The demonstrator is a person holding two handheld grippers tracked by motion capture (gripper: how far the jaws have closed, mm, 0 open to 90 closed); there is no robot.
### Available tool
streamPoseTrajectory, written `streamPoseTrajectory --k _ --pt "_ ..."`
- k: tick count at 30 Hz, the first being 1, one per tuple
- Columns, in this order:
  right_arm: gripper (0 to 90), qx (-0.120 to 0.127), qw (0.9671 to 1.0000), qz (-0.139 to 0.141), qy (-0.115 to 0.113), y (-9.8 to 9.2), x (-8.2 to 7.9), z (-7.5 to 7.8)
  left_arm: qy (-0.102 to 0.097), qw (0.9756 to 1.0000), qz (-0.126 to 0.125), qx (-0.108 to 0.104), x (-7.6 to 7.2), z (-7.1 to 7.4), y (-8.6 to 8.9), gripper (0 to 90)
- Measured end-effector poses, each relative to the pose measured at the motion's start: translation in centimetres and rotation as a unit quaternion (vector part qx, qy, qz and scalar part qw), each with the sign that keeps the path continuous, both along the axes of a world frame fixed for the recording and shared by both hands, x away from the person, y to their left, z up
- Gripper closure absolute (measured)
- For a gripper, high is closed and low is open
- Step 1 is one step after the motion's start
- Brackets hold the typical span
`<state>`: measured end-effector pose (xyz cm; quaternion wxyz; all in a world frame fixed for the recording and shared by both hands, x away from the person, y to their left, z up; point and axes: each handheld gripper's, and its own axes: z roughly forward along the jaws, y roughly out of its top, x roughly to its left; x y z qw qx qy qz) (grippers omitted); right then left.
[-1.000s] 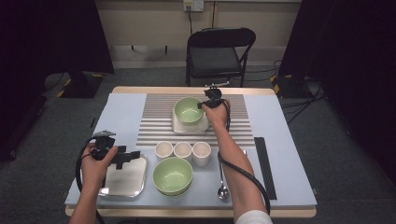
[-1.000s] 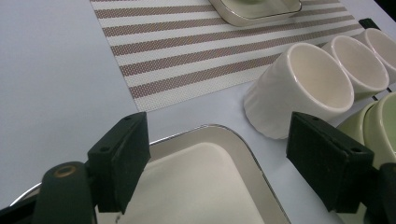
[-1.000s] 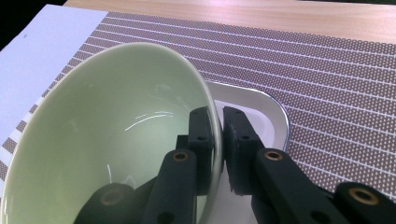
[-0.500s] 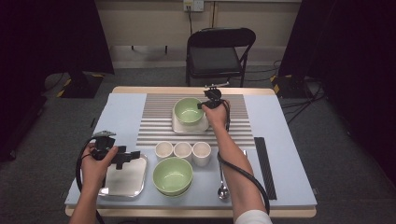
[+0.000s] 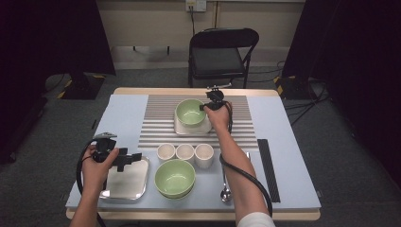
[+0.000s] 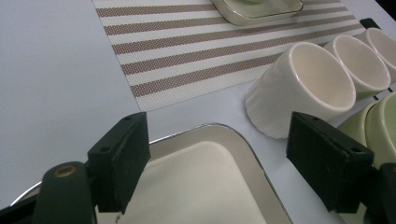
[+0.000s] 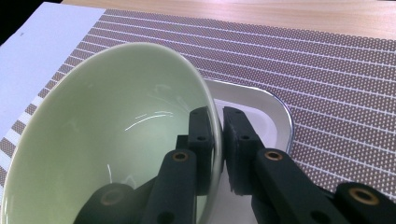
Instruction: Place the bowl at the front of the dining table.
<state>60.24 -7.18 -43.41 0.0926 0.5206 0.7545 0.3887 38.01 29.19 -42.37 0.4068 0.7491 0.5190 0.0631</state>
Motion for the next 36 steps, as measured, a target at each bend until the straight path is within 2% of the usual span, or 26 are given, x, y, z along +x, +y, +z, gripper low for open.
streamPoseTrajectory --k 30,36 --pt "82.1 0.013 0.9999 -0.006 0.002 0.06 0.09 -0.34 -0.002 1.0000 -0.002 -0.003 -0.01 -0.02 -0.07 21.3" --pt "82.3 0.005 1.0000 -0.006 0.000 0.15 0.10 -0.43 -0.001 1.0000 -0.001 -0.002 -0.03 -0.01 -0.13 21.3"
